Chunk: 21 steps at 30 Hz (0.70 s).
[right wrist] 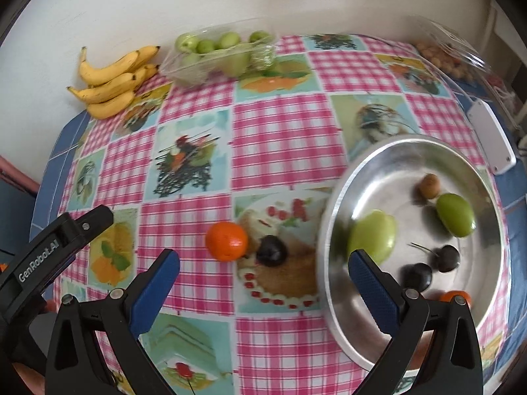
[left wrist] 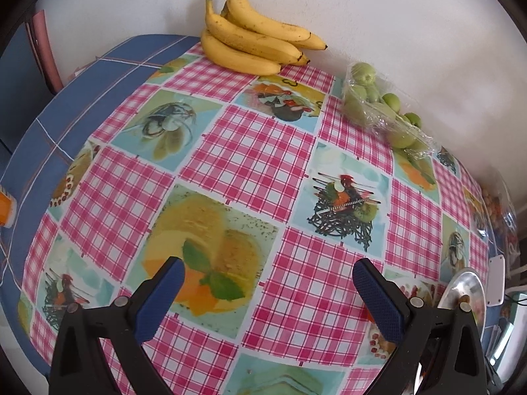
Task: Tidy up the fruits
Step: 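Move both open tools from the bowl back to the loose fruit, then close the left tool on a loose orange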
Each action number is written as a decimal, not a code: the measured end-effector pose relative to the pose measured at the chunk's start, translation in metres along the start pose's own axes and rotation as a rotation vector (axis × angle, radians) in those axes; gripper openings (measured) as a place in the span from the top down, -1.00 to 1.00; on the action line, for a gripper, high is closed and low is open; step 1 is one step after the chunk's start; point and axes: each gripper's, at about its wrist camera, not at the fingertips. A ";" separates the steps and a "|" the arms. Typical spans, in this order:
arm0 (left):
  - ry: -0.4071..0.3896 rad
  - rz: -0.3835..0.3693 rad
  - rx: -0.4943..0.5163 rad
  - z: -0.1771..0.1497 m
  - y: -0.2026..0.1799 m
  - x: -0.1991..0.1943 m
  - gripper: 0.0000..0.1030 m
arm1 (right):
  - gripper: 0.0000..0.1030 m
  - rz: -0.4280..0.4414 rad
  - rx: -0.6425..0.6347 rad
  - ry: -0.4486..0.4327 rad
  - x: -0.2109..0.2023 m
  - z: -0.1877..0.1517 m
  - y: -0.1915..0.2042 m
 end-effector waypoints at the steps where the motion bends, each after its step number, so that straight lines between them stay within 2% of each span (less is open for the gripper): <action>1: 0.006 0.000 0.001 -0.001 -0.001 0.002 -1.00 | -0.98 0.001 -0.013 -0.008 -0.001 0.000 0.002; 5: 0.028 -0.025 0.009 -0.004 -0.006 0.007 -1.00 | -0.98 -0.020 -0.036 -0.044 -0.002 0.002 0.001; 8: 0.039 -0.059 0.019 -0.006 -0.014 0.010 -1.00 | -0.98 -0.005 -0.016 -0.046 0.000 0.002 -0.005; 14: 0.090 -0.087 0.032 -0.011 -0.025 0.019 -1.00 | -0.98 -0.052 0.012 0.001 0.003 -0.002 -0.021; 21: 0.130 -0.060 0.092 -0.020 -0.039 0.028 -1.00 | -0.98 -0.078 0.064 0.054 0.004 -0.009 -0.039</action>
Point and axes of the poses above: each gripper's, at about its wrist camera, not at the fingertips, and x roughly the way its jaws point, y to its left, z to its top, and after that the axes turned 15 degrees about -x, right-handed
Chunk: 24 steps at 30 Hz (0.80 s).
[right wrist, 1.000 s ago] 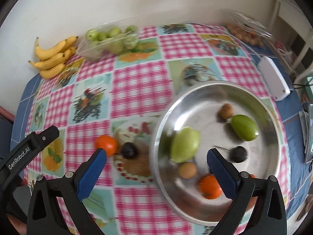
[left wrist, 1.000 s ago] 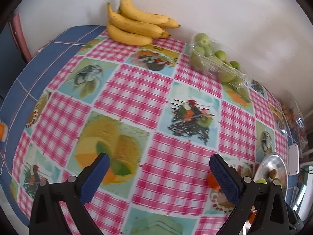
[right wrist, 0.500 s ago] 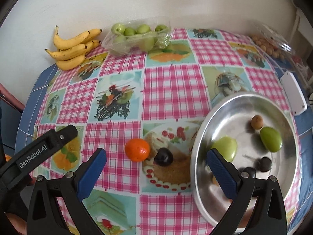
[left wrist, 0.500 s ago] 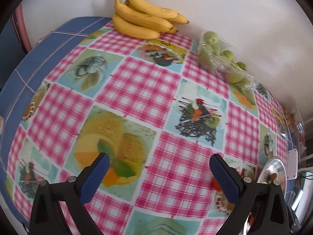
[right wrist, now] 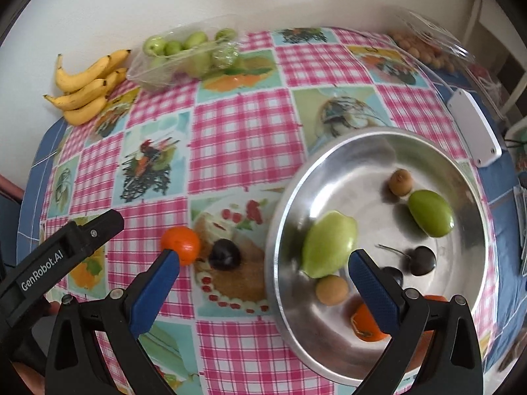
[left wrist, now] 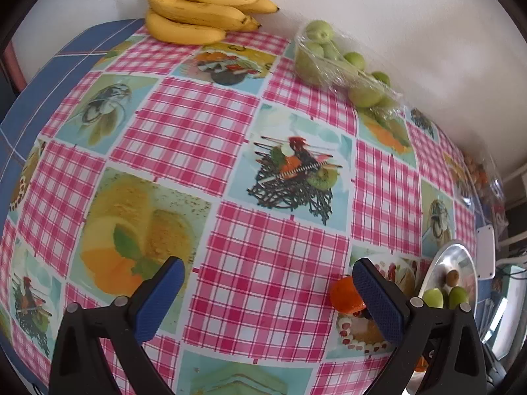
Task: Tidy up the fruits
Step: 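Close the left tool on a loose orange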
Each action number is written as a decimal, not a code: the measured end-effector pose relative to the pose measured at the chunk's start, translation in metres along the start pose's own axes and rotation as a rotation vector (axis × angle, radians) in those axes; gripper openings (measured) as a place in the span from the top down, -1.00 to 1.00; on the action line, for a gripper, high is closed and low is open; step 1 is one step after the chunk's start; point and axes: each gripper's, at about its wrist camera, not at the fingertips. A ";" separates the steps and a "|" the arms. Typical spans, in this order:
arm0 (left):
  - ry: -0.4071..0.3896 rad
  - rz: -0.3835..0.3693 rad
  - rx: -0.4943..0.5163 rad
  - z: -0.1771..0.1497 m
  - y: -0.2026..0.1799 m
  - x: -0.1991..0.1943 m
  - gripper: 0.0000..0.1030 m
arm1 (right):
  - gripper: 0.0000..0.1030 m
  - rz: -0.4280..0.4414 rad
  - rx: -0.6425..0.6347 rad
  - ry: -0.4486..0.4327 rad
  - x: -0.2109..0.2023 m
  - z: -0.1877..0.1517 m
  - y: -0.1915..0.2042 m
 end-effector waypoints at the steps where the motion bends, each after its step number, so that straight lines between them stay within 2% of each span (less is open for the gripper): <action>1: 0.008 0.003 0.010 -0.001 -0.003 0.002 -1.00 | -0.98 -0.012 0.001 0.007 0.000 -0.001 -0.002; 11: 0.041 0.012 0.070 -0.015 -0.026 0.016 -0.95 | -0.98 -0.013 0.049 0.035 0.001 -0.006 -0.021; 17: 0.076 -0.014 0.070 -0.017 -0.032 0.022 -0.71 | -0.98 -0.023 0.052 0.047 0.004 -0.008 -0.023; 23: 0.107 -0.077 0.066 -0.020 -0.040 0.024 -0.36 | -0.98 -0.028 0.058 0.050 0.005 -0.010 -0.024; 24: 0.115 -0.093 0.066 -0.020 -0.041 0.024 -0.25 | -0.98 -0.028 0.060 0.051 0.005 -0.010 -0.025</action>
Point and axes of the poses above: each gripper's, at about its wrist camera, not at the fingertips, and x roughly the way its jaws point, y to its left, z to its top, and after that the axes turned 15 degrees about -x, right-handed
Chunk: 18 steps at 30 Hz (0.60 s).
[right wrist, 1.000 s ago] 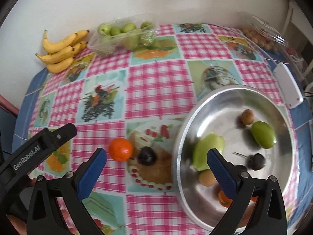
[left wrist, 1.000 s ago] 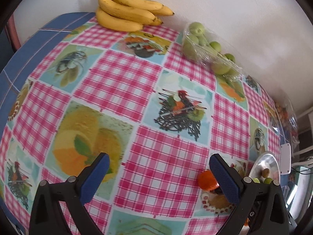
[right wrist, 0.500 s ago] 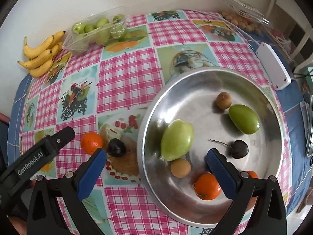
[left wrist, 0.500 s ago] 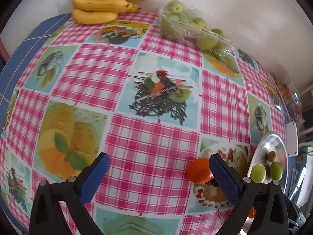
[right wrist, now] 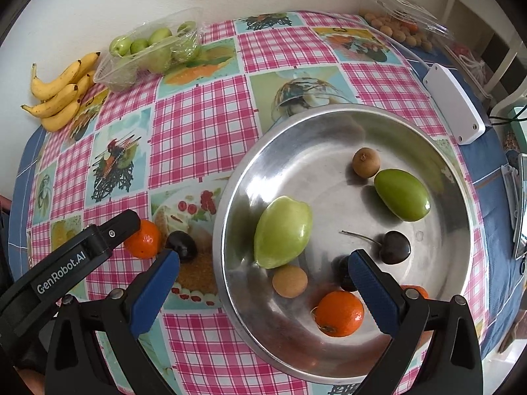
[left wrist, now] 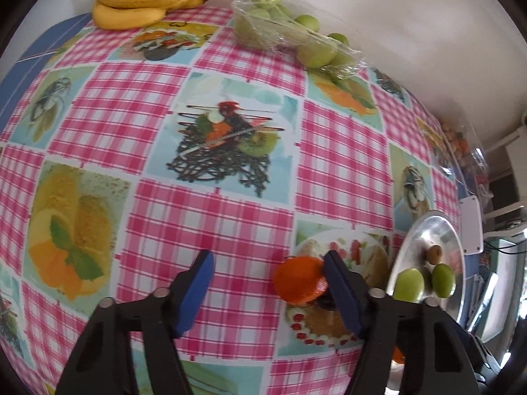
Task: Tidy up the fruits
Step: 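Close the left tool on a loose orange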
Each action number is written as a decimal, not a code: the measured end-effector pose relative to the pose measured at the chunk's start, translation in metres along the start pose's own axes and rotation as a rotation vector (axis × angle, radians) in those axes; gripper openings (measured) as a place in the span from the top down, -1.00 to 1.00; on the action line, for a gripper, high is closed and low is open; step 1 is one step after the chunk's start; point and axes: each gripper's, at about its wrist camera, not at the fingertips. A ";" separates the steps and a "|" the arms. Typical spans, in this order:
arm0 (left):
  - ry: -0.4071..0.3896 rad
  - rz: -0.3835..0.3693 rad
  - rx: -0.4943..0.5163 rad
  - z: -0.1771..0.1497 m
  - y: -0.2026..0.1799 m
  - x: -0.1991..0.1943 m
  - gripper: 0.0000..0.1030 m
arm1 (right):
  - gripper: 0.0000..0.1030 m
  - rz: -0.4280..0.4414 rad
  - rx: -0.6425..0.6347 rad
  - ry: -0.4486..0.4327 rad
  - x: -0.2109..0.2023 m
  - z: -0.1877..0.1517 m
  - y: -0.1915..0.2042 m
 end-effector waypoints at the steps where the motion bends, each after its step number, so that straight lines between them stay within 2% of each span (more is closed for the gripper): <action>1: 0.008 -0.015 -0.002 0.000 -0.002 0.001 -0.15 | -0.98 0.001 0.004 0.001 0.000 0.000 0.000; 4: 0.022 -0.041 0.000 -0.001 -0.008 0.003 0.03 | -0.98 -0.001 0.005 0.000 0.000 0.000 0.000; 8: 0.053 -0.067 -0.009 -0.003 -0.013 0.010 0.05 | -0.98 -0.002 0.005 0.001 0.000 0.000 0.000; 12: 0.075 -0.097 -0.020 -0.005 -0.014 0.013 0.26 | -0.98 -0.008 0.006 0.006 0.002 0.000 -0.002; 18: 0.065 -0.100 -0.025 -0.006 -0.013 0.009 0.30 | -0.98 -0.007 0.007 0.002 0.001 0.000 -0.001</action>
Point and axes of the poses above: each gripper's, at about its wrist camera, not at the fingertips, and x roughly the way its jaws point, y to its left, z to its top, and after that the axes turned 15 degrees about -x, right-handed
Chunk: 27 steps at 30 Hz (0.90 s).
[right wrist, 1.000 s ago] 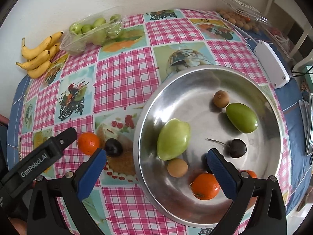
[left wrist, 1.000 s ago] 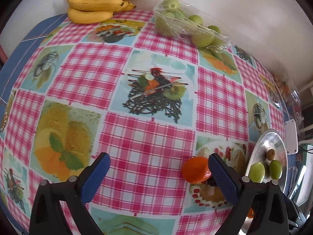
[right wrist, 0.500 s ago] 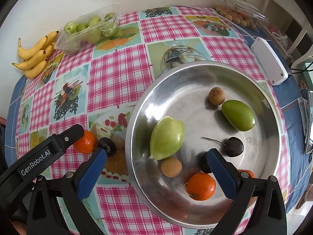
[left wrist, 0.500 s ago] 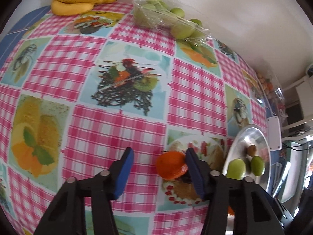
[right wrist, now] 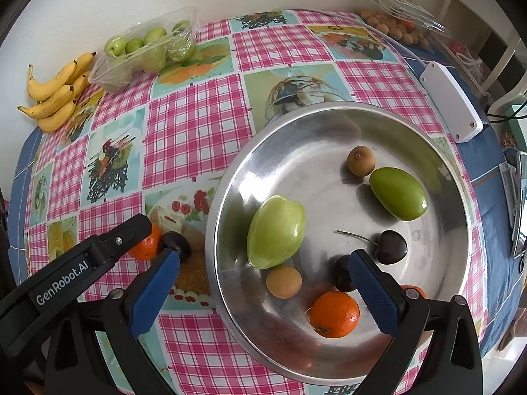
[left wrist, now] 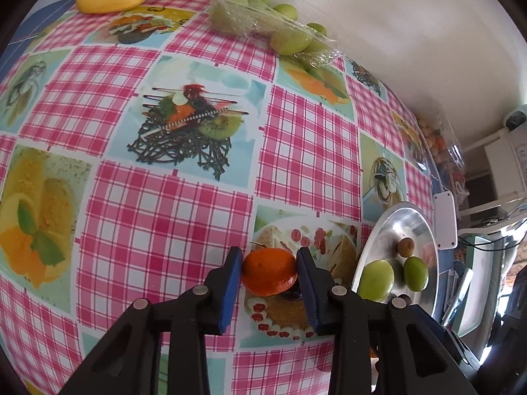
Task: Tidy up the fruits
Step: 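Close the left tool on a loose orange, then lift the orange with the left tool while the right tool closes on a dark plum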
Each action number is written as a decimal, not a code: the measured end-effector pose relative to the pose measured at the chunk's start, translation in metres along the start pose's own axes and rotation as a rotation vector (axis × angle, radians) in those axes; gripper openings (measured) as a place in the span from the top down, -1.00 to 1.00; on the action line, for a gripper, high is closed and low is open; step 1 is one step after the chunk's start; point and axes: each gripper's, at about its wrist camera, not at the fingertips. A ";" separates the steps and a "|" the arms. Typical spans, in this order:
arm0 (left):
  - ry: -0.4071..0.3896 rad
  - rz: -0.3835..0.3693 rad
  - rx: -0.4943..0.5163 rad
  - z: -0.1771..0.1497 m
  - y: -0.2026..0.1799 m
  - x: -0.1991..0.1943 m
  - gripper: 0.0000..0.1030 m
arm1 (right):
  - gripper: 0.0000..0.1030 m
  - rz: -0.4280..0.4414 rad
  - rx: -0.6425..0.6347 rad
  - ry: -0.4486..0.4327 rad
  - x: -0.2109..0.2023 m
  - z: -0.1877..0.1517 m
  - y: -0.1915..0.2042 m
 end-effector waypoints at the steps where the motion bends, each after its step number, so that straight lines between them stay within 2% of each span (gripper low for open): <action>1: -0.002 0.000 -0.001 0.000 0.003 -0.003 0.30 | -0.98 0.002 -0.002 -0.001 0.000 0.000 0.001; 6: -0.023 -0.005 -0.015 0.002 0.008 -0.013 0.30 | -0.98 0.031 -0.012 -0.018 -0.002 0.002 0.005; 13: -0.086 0.029 -0.088 0.012 0.040 -0.032 0.31 | -0.98 0.035 -0.086 -0.051 -0.007 0.007 0.019; 17: -0.123 0.061 -0.131 0.018 0.061 -0.043 0.31 | -0.98 0.101 -0.127 -0.087 -0.010 0.011 0.035; 24: -0.144 0.072 -0.165 0.023 0.076 -0.052 0.31 | -0.97 0.150 -0.197 -0.089 -0.001 0.014 0.062; 26: -0.143 0.069 -0.166 0.023 0.076 -0.052 0.31 | -0.87 0.152 -0.217 -0.094 -0.002 0.015 0.066; 27: -0.142 0.068 -0.167 0.023 0.075 -0.052 0.31 | -0.69 0.153 -0.226 -0.098 -0.002 0.015 0.068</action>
Point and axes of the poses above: each gripper's, at about its wrist camera, not at the fingertips, and x roughly the way its jaws point, y to its left, z to its top, and after that the axes turned 15 degrees about -x, right-handed
